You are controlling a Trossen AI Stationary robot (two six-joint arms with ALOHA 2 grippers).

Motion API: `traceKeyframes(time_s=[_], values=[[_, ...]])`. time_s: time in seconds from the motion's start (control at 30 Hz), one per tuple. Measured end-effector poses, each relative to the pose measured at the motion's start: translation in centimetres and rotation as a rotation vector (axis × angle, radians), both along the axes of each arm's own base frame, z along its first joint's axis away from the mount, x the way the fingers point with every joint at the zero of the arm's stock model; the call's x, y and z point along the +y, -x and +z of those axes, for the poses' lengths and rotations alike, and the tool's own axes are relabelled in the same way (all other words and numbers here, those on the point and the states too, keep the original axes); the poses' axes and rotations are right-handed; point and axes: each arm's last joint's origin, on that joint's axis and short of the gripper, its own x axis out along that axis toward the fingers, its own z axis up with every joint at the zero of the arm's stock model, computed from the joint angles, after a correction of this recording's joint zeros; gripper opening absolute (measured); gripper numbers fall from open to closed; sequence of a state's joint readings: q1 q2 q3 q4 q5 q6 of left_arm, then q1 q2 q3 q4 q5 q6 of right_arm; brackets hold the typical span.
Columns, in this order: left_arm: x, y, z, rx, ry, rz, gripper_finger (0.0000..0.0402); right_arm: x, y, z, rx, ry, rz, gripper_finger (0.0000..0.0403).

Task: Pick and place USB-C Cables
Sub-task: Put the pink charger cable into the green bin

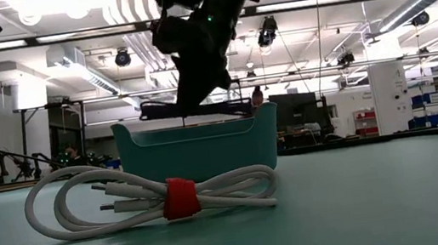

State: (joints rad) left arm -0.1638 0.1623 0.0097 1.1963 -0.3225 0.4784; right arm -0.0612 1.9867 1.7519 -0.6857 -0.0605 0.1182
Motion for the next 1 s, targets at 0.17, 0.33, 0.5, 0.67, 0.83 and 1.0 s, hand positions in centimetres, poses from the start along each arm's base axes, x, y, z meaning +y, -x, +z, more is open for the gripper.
traceKeyframes(time_s=[0.17, 0.33, 0.5, 0.67, 0.83, 1.0], values=[[0.0, 0.0, 0.0, 0.0, 0.0, 0.0, 0.0001, 0.02, -0.13, -0.42, 0.008, 0.007, 0.014, 0.0033], [0.0, 0.0, 0.01, 0.0, 0.0, 0.0, 0.0001, 0.2, -0.19, -0.6, 0.011, 0.017, 0.034, 0.0033], [0.0, 0.0, 0.0, 0.0, 0.0, 0.0, 0.0001, 0.21, -0.2, -0.6, 0.01, 0.022, 0.042, 0.0033], [0.0, 0.0, 0.0, 0.0, 0.0, 0.0, 0.0001, 0.19, -0.21, -0.6, 0.009, 0.027, 0.047, 0.0033], [0.0, 0.0, 0.0, 0.0, 0.0, 0.0, 0.0001, 0.19, -0.22, -0.6, 0.007, 0.034, 0.046, 0.0033], [0.0, 0.0, 0.0, 0.0, 0.0, 0.0, 0.0001, 0.17, -0.25, -0.59, 0.003, 0.037, 0.05, 0.0033]])
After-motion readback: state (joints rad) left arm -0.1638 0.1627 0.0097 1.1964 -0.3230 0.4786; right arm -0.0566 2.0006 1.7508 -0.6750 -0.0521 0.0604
